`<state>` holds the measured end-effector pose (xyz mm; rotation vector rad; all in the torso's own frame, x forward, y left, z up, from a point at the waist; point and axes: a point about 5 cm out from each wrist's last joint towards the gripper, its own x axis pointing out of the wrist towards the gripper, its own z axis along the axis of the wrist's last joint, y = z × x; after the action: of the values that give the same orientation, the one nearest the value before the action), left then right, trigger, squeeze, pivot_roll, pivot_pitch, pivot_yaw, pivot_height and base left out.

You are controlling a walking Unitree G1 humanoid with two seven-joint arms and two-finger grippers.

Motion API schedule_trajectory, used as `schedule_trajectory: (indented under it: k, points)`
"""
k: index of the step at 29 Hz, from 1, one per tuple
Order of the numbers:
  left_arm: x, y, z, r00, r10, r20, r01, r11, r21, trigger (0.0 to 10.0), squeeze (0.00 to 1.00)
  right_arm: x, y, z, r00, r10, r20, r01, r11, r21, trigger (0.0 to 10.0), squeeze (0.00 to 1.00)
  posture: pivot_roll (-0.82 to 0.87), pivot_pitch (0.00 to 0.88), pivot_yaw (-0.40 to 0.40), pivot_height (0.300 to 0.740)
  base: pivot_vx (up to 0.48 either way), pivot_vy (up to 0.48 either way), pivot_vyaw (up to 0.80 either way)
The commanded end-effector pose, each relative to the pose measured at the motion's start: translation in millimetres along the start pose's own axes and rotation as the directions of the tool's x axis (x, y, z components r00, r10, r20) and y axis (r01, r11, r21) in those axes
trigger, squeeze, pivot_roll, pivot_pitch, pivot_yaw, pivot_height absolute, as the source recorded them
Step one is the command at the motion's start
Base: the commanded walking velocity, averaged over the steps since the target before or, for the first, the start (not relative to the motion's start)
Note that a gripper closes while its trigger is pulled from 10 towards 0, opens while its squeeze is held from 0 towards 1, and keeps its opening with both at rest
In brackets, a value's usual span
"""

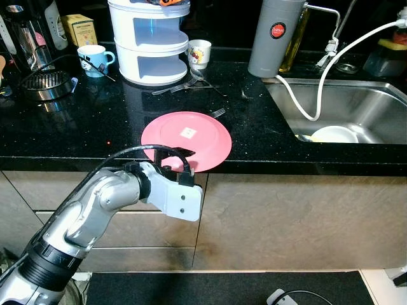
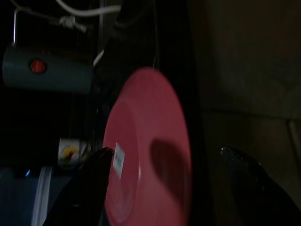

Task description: Kitchen organization

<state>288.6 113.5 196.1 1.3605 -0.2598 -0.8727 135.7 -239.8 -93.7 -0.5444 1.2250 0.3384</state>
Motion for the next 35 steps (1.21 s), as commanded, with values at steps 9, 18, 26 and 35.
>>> schedule_trajectory:
  k: [9, 18, 26, 35]
  points:
    - [3.3, -28.8, -26.6, 0.989, -0.039, -0.144, 0.043, 0.999, 0.028, 10.0, 0.0, 0.1, 0.0, 1.4, 1.0, -0.005, 0.007, 0.005, 1.0, 0.002, 10.0, 0.0, 0.0, 0.014, -0.023, 0.74, 0.0, 0.0, 0.0]
    - [7.5, -25.9, -31.0, 0.987, 0.045, -0.155, -0.036, 0.998, 0.06, 4.6, 0.0, 0.1, 0.5, 0.6, 1.0, 0.0, 0.003, 0.0, 1.0, 0.003, 10.0, 0.0, 0.0, 0.019, -0.023, 0.74, 0.0, 0.0, 0.0]
    - [11.7, -18.5, -31.3, 0.985, 0.086, -0.146, -0.075, 0.994, 0.08, 0.0, 0.0, 0.2, 1.0, 0.8, 1.0, 0.004, 0.005, -0.004, 1.0, 0.003, 10.0, 0.0, 0.0, 0.021, -0.02, 0.74, 0.0, 0.0, 0.0]
    - [11.7, -18.8, -31.6, 0.984, 0.108, -0.143, -0.096, 0.991, 0.089, 0.0, 0.0, 0.2, 1.0, 0.8, 1.0, 0.009, 0.001, -0.009, 1.0, 0.002, 10.0, 0.0, 0.0, 0.022, -0.021, 0.74, 0.0, 0.0, 0.0]
